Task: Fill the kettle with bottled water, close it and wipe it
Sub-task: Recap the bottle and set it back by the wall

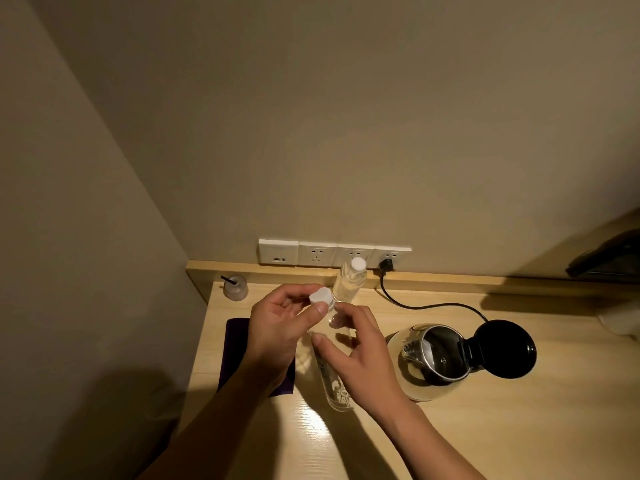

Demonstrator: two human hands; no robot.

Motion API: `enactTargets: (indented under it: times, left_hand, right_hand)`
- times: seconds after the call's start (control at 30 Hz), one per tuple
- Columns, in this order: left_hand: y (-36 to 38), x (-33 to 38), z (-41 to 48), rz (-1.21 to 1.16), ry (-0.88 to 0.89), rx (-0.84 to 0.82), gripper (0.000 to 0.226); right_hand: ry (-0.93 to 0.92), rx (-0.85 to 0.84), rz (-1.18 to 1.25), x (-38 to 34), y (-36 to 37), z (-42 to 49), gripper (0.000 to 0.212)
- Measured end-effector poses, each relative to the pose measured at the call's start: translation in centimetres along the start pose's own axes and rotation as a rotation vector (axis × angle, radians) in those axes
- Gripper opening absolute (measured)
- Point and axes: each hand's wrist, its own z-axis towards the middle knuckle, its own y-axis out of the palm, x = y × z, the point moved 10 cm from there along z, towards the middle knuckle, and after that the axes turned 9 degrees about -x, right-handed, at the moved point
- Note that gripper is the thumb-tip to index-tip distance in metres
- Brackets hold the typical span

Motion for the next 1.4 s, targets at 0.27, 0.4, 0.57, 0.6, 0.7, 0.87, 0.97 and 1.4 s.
enactTargets:
  times: [0.27, 0.4, 0.57, 0.6, 0.7, 0.87, 0.97, 1.4]
  left_hand:
    - [1.9, 2.5, 2.6, -0.064, -0.073, -0.394, 0.029]
    - [2.3, 3.8, 3.1, 0.174, -0.027, -0.412, 0.030]
    - [1.8, 4.1, 3.3, 0.426, 0.010, -0.264, 0.019]
    - [1.9, 4.1, 3.3, 0.435, 0.017, -0.269, 0.019]
    - [2.1, 4.8, 3.3, 0.391, 0.039, -0.335, 0.022]
    - [3.0, 6.0, 3.8, 0.317, 0.044, -0.520, 0.024]
    - [3.7, 6.8, 4.1, 0.305, 0.073, -0.625, 0.025]
    - [4.7, 7.9, 3.6, 0.228, 0.079, -0.757, 0.026]
  right_hand:
    - [0.026, -0.218, 0.471, -2.1, 0.8, -0.1, 0.039]
    - [0.018, -0.054, 0.378, -1.6, -0.6, 0.0, 0.048]
    - [-0.015, 0.079, 0.128, -1.6, -1.6, -0.2, 0.058]
    - [-0.019, 0.077, 0.121, -1.5, -1.5, -0.2, 0.061]
    - [-0.013, -0.043, 0.267, -1.6, -0.9, 0.2, 0.058]
    - [-0.025, -0.268, 0.476, -2.8, -0.2, 0.9, 0.047]
    - [-0.013, -0.415, 0.587, -3.4, 0.9, 1.1, 0.056]
    - [0.074, -0.879, 1.126, -5.0, 6.3, 0.6, 0.069]
